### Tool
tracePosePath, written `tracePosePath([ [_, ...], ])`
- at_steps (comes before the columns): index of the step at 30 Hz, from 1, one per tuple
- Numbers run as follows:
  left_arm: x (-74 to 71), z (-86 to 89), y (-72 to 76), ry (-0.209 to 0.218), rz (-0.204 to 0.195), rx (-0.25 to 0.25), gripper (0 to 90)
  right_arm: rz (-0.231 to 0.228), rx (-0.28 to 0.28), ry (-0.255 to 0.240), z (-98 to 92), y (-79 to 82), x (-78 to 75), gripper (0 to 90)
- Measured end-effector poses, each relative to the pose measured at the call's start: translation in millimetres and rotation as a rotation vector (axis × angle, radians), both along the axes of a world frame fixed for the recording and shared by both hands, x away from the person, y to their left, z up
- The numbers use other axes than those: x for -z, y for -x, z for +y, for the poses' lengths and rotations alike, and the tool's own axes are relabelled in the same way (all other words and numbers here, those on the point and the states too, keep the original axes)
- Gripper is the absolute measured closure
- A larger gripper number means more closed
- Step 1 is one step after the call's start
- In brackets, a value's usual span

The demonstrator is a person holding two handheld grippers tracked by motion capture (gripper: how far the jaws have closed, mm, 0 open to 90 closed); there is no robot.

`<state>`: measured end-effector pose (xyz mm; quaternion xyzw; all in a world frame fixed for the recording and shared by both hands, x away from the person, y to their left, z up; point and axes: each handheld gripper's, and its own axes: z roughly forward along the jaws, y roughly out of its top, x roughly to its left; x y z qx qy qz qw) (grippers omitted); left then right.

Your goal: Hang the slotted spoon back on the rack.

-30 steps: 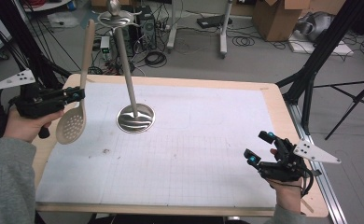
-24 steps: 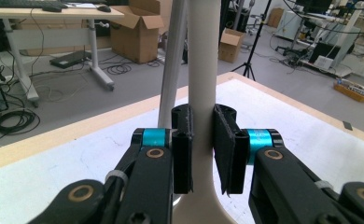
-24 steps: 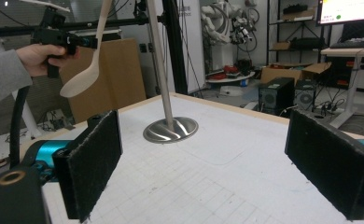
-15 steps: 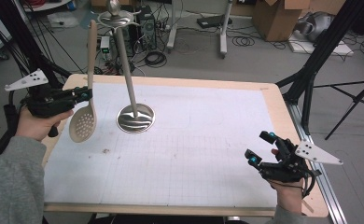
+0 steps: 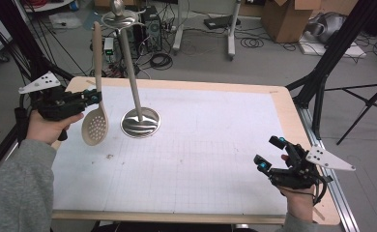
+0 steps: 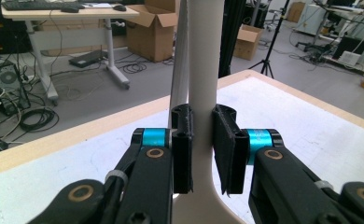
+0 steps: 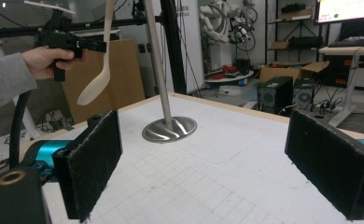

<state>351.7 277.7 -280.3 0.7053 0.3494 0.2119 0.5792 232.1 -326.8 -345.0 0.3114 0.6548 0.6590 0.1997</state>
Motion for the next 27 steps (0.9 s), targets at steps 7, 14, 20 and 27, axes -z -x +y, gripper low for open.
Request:
tracePosePath([
  [7, 1.4, -3.0, -2.7, -0.010, -0.002, -0.019, 77.5, -0.002, -0.001, -0.002, -0.1, 0.9, -0.3, 9.8],
  [14, 4.6, -8.8, -7.1, -0.007, -0.004, -0.023, 77.4, 0.003, 0.002, 0.003, -0.7, 0.6, 0.4, 9.8],
  [20, 4.8, -11.8, -11.4, -0.018, -0.001, -0.035, 77.2, 0.001, 0.005, 0.003, -2.4, 1.9, 0.1, 9.8],
  [27, 5.1, -13.9, -14.7, -0.022, 0.002, -0.031, 76.9, 0.006, 0.015, -0.003, -5.4, 3.6, 1.2, 9.8],
])
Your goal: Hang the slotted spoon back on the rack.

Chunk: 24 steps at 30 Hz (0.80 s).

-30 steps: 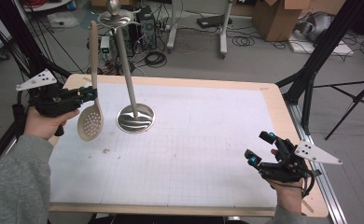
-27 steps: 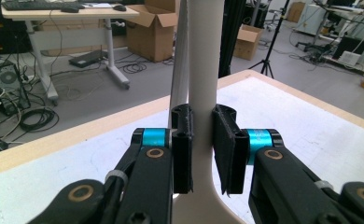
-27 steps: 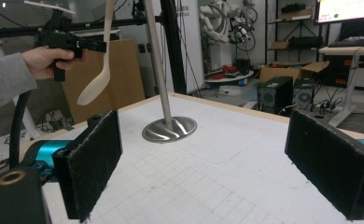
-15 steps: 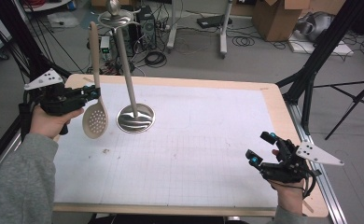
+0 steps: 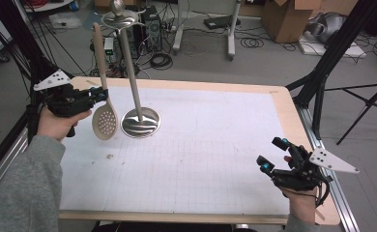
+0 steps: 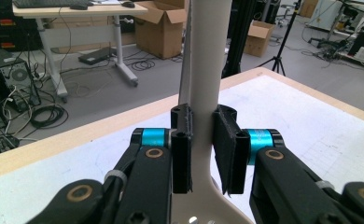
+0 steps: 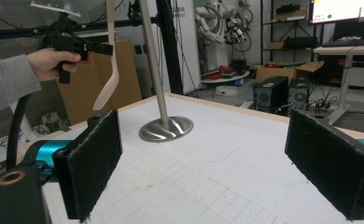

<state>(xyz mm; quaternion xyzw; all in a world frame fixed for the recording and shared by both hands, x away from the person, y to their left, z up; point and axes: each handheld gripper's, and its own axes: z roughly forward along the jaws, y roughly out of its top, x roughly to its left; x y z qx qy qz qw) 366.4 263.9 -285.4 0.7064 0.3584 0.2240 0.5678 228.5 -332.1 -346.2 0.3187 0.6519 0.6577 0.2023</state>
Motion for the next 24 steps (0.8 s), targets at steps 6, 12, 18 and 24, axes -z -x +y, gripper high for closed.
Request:
tracePosePath([
  [6, -1.4, 1.5, 2.6, 0.021, -0.016, 0.003, 71.4, -0.001, 0.001, 0.006, 0.8, 0.8, -0.4, 9.8],
  [12, -2.7, 5.3, 12.5, -0.007, -0.030, 0.030, 64.8, -0.006, -0.002, 0.004, 1.6, 1.9, -1.5, 9.8],
  [18, 2.6, 9.6, 22.3, -0.015, -0.058, 0.066, 45.6, -0.002, -0.005, 0.009, 3.6, 0.6, -1.4, 9.8],
  [24, 11.1, 13.7, 31.6, -0.048, -0.098, 0.080, 23.0, -0.001, -0.015, 0.015, 7.3, -1.3, -1.8, 9.8],
])
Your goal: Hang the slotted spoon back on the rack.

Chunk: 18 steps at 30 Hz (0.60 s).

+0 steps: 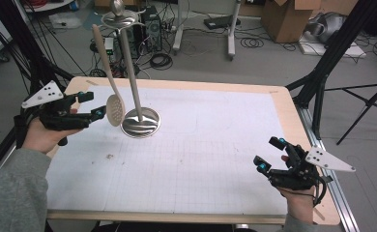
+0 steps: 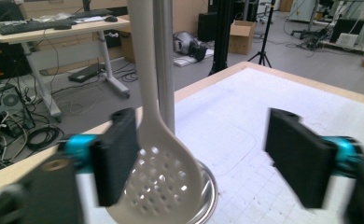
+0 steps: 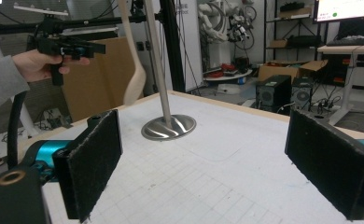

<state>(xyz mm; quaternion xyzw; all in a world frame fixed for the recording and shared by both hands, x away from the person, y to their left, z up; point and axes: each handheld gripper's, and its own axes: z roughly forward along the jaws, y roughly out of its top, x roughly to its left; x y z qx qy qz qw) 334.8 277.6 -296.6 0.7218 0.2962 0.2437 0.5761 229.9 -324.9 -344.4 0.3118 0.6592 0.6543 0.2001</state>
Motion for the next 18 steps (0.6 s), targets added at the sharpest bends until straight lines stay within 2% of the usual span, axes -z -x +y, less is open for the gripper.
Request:
tracePosePath([
  [4, 3.2, 3.2, 8.3, 0.005, -0.016, 0.005, 17.2, 0.003, 0.003, 0.015, 2.9, -0.6, -0.9, 9.8],
  [9, 3.8, 7.0, 17.9, -0.008, -0.029, 0.013, 17.0, 0.000, -0.002, 0.019, 6.0, -2.8, -0.9, 9.8],
  [18, 2.3, 19.0, 38.6, 0.011, -0.074, 0.001, 16.7, -0.002, -0.010, 0.021, 8.0, -6.2, -1.7, 9.9],
])
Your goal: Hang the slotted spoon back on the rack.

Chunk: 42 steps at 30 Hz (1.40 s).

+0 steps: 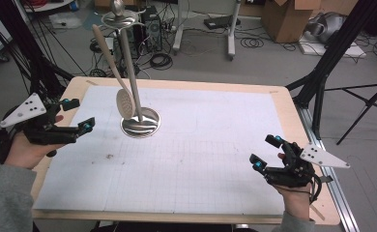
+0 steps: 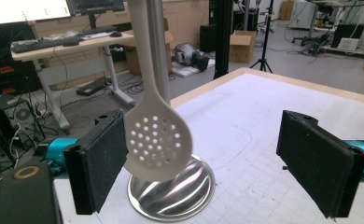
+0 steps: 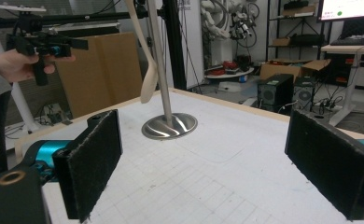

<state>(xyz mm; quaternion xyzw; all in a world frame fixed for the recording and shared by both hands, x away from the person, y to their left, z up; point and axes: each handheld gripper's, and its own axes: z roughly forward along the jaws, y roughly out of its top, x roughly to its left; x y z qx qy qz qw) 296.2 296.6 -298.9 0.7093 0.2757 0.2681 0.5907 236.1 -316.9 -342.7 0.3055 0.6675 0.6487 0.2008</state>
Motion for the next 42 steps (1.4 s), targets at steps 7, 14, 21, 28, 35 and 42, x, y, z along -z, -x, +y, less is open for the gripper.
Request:
tracePosePath([
  [7, 9.1, 12.5, 13.0, 0.018, 0.006, -0.032, 16.7, 0.000, -0.009, 0.000, 4.4, -3.6, 0.6, 9.8],
  [14, 16.5, 19.1, 30.7, 0.045, 0.018, -0.103, 17.0, 0.000, -0.017, 0.005, 7.1, -5.4, 0.1, 9.8],
  [21, 27.9, 22.1, 41.9, 0.034, 0.029, -0.131, 16.8, 0.004, -0.017, 0.009, 7.1, -6.8, 0.5, 9.8],
  [28, 41.4, 22.0, 50.7, 0.010, 0.041, -0.171, 16.8, 0.007, -0.012, 0.007, 6.6, -7.7, 1.3, 9.8],
  [35, 48.5, 21.2, 61.8, 0.019, 0.015, -0.166, 16.6, -0.004, -0.012, 0.011, 5.7, -7.8, 1.6, 9.8],
  [42, 56.8, 18.2, 69.3, 0.018, 0.012, -0.128, 15.6, 0.002, -0.009, 0.013, 4.7, -7.9, 2.5, 9.8],
])
